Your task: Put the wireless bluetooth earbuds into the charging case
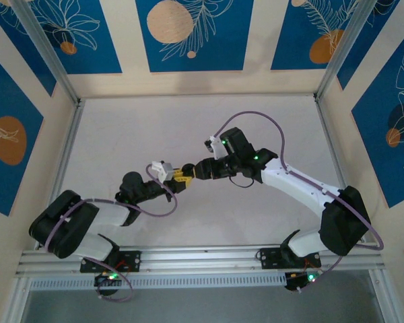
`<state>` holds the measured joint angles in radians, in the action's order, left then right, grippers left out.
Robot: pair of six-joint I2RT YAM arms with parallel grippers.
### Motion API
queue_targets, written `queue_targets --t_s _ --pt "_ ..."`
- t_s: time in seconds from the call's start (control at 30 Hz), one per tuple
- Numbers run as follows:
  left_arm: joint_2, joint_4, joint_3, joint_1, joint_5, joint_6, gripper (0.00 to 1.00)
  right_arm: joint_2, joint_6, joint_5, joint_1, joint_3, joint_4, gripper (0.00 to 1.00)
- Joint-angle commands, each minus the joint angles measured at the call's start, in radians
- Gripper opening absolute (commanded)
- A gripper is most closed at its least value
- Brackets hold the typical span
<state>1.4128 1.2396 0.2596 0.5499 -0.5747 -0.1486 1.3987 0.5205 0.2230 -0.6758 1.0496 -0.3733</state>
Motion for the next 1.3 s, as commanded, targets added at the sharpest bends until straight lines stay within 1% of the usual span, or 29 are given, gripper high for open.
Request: queue_targets --t_s 0.0,0.1,0.23,0.4,0.53,0.67,0.8,0.9,1.07,1.17,1.27 --pt "-0.052 -0.043 -0.005 -0.034 0.044 -0.029 0.12 -0.051 -0.015 0.037 0.014 0.049 -0.016 0.50" --pt "-0.115 -0.182 0.009 -0.065 0.077 -0.037 0.11 -0.053 -0.024 0.005 0.029 0.102 -0.100 0.50" --pt "-0.205 -0.343 0.018 -0.110 0.148 -0.049 0.11 -0.004 -0.028 -0.022 0.039 0.179 -0.181 0.50" --pt "-0.343 -0.575 0.032 -0.180 0.243 -0.080 0.11 0.129 -0.028 -0.020 0.035 0.284 -0.245 0.49" --pt "-0.436 -0.778 0.055 -0.244 0.271 -0.108 0.11 0.264 -0.091 -0.028 -0.002 0.396 -0.297 0.48" --pt "-0.500 -0.907 0.064 -0.316 0.282 -0.137 0.12 0.405 -0.277 -0.023 -0.040 0.525 -0.339 0.46" --pt "-0.512 -0.963 0.063 -0.409 0.260 -0.195 0.12 0.525 -0.504 0.000 -0.051 0.658 -0.348 0.45" --pt "-0.514 -0.983 0.057 -0.462 0.250 -0.227 0.12 0.599 -0.659 0.021 -0.047 0.745 -0.354 0.44" --pt "-0.529 -0.989 0.042 -0.512 0.251 -0.249 0.12 0.676 -0.947 0.050 -0.051 0.800 -0.307 0.44" --pt "-0.532 -1.001 0.042 -0.536 0.254 -0.256 0.13 0.727 -1.082 0.058 -0.050 0.841 -0.297 0.45" --pt "-0.532 -1.007 0.045 -0.555 0.254 -0.258 0.13 0.778 -1.282 0.136 -0.051 0.870 -0.324 0.44"
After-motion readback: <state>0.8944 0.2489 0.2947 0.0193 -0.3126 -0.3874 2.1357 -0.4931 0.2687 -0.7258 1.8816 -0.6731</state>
